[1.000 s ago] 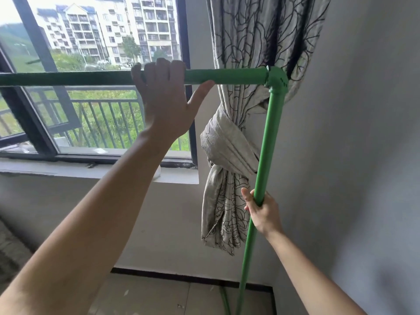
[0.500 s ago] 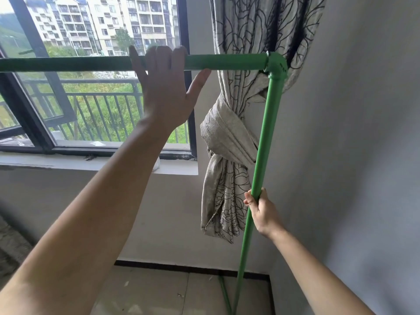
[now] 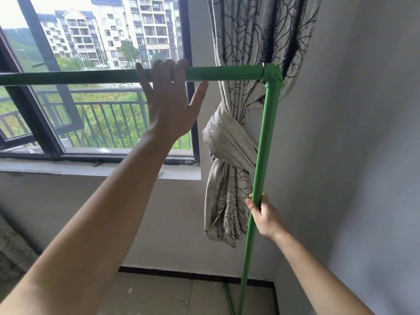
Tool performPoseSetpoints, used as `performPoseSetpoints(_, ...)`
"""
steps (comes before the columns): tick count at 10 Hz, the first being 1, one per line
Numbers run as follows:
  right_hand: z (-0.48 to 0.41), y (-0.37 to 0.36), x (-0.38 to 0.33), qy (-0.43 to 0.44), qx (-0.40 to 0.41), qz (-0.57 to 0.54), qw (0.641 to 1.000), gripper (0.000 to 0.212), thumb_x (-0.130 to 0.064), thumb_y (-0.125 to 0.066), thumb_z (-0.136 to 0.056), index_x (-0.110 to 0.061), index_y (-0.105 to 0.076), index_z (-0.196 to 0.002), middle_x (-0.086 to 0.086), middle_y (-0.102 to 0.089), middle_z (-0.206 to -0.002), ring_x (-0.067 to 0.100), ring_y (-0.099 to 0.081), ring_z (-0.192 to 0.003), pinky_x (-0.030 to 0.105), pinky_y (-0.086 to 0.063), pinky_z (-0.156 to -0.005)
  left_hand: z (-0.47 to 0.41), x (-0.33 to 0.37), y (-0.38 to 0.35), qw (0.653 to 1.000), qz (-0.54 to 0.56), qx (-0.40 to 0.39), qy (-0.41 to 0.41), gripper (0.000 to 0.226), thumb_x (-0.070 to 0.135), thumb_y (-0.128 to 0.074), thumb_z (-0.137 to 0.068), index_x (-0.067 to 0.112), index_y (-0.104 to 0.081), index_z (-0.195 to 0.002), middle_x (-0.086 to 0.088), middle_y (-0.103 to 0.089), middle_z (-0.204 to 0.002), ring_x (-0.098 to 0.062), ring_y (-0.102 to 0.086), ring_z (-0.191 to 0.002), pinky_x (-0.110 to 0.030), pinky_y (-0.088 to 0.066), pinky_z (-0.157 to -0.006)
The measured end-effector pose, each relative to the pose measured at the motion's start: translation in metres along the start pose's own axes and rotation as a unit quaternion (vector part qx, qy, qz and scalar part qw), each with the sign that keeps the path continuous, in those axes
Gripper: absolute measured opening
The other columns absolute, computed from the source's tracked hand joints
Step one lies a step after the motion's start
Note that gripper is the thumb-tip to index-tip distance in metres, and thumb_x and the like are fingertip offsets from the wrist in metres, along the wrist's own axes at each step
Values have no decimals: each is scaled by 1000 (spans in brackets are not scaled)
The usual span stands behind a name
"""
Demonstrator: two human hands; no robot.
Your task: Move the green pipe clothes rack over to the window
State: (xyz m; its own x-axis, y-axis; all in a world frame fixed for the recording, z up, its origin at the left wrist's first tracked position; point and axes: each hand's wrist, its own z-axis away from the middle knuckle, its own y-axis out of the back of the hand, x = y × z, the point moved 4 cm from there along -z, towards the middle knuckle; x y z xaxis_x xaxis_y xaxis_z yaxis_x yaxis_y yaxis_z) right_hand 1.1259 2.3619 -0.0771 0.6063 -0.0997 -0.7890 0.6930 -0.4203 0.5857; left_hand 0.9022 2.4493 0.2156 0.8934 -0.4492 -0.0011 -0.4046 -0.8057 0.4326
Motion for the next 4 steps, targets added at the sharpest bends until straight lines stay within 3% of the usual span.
performPoseSetpoints(1,3,14,-4,13,-6,33,999,28,-51,-55,-89,-25,-52,-97,-1,-70,-83,24,-69,-78,42,-56,-75,16,-10,6,999,21,-5,-28,60,51,-41,-97,15,-35,-144,-14,-40,-149,-33,-30,-143,-59,-15,-121)
performPoseSetpoints(2,8,37,-26,44,35,-14,998,30,-48,-62,-85,-31,-55,-108,-5,-73,-96,17,-70,-90,44,-57,-84,55,-10,12,995,100,-20,-25,54,45,-44,-98,17,-37,-143,-16,-34,-153,-32,-32,-141,-51,-33,-114)
performPoseSetpoints(3,9,71,-66,103,84,-93,987,41,-33,-65,-89,-22,-54,-128,-1,-71,-112,15,-69,-103,39,-57,-92,131,-19,-10,978,175,-113,29,45,43,-43,-96,14,-49,-130,-15,-52,-133,-31,-52,-119,-45,-51,-93)
performPoseSetpoints(4,17,111,-110,174,102,-153,967,46,-29,-61,-93,-15,-50,-135,-1,-65,-121,5,-65,-111,16,-53,-90,273,-22,-33,949,135,-270,90,42,47,-35,-94,18,-55,-116,-10,-59,-119,-32,-64,-101,-42,-59,-76)
